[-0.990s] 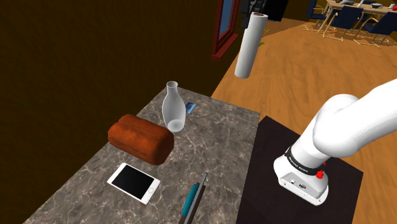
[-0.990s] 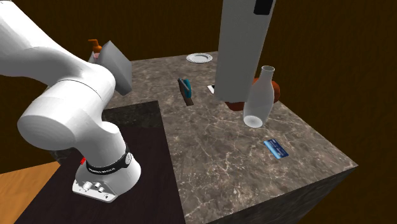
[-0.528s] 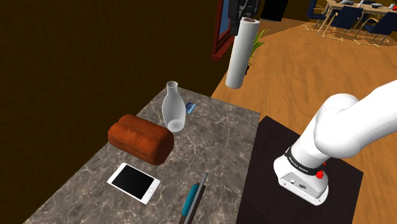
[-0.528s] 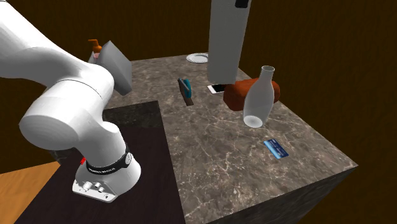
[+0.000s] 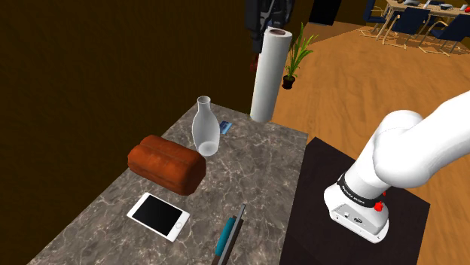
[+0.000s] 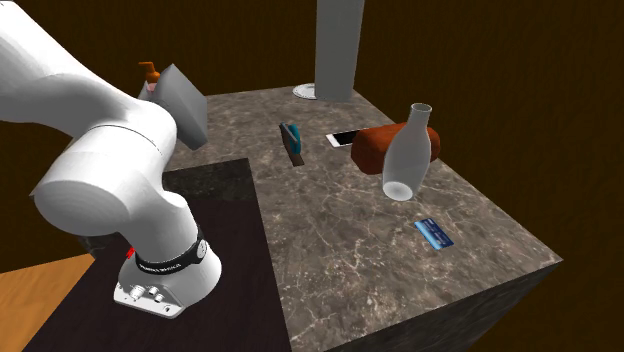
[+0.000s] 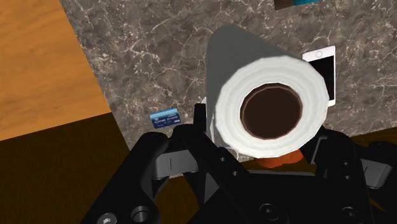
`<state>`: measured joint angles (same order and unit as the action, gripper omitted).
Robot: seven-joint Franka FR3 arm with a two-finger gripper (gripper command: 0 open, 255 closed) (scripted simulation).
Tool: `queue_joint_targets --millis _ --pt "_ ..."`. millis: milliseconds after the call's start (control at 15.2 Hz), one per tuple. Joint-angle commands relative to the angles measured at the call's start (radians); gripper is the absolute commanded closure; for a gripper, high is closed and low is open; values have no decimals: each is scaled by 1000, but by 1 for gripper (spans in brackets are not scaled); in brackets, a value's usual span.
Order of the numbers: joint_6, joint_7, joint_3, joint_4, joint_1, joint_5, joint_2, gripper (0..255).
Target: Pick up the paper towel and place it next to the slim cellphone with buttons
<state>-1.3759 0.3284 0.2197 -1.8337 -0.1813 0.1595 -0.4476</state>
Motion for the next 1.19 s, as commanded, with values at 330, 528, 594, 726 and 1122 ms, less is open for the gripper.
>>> queue_joint_targets --millis 330,528,594,726,1122 --pt "-30 185 141 73 -41 37 78 255" --pt "-40 269 206 128 -57 37 133 255" --pt "-43 298 228 149 -63 34 155 255" --pt "-48 357 273 196 -75 24 202 255" --pt "-52 554 412 374 -133 -59 389 255"
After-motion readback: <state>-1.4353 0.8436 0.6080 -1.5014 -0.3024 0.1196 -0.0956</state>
